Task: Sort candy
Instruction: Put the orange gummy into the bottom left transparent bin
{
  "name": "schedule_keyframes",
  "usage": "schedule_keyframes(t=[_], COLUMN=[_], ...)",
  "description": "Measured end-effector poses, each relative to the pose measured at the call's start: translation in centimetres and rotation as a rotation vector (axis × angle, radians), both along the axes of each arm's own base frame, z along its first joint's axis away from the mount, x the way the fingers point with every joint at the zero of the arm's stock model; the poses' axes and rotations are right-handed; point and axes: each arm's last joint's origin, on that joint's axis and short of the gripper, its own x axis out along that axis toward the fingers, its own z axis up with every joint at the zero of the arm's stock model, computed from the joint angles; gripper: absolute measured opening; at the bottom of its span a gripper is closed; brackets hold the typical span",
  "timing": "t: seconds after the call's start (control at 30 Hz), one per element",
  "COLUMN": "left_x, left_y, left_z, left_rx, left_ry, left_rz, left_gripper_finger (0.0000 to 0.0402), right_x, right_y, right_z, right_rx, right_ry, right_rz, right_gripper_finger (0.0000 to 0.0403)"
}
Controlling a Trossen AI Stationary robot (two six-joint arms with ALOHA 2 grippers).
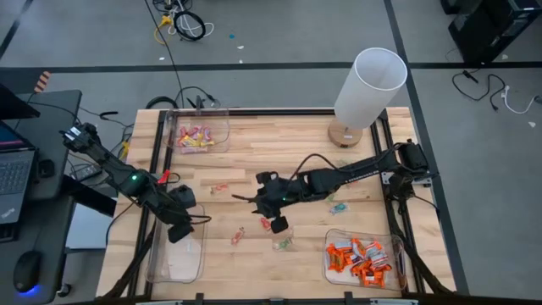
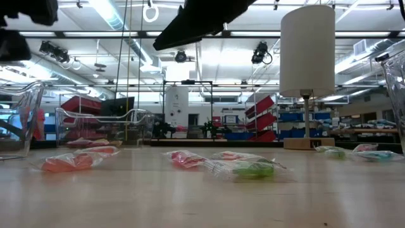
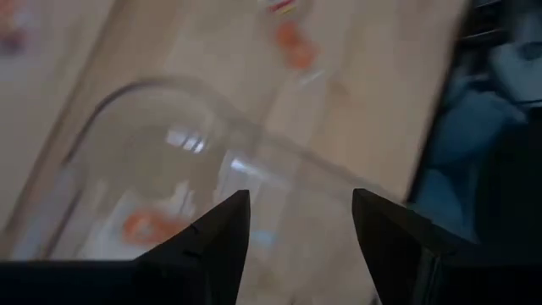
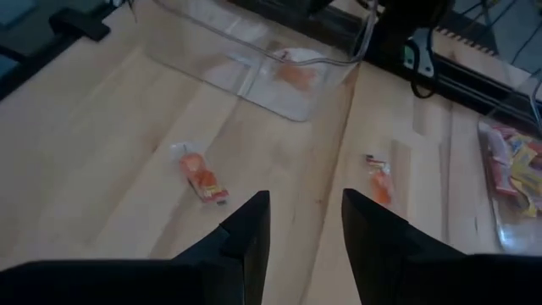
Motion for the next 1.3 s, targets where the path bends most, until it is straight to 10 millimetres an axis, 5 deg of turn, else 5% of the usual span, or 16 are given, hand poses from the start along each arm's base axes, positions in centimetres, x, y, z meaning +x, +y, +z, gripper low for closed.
schedule_keyframes(t=[0.3, 0.53, 1.3], left_x=[0.7, 0.8, 1.0], left_y=[-0.5, -0.4, -0.1], left_z=[0.7, 0.7, 0.7], left_rx=[-0.003, 0.040, 0.226], left_ry=[-0.132, -0.160, -0.263], left_rz=[-0.072, -0.073, -0.146], left_gripper_finger=[0.0212, 0.0212, 0.0212], right_x=[0.4, 2.3, 4.3], right_y=[1.9, 3.3, 4.6], right_z=[-0.1, -5.2, -14.2], right_rx=[0.058, 0.035, 0.213], right_ry=[-0.062, -0.031, 0.044], right_rz=[-0.025, -0.029, -0.144], right_gripper_finger=[0.0132, 0.0132, 0.0135])
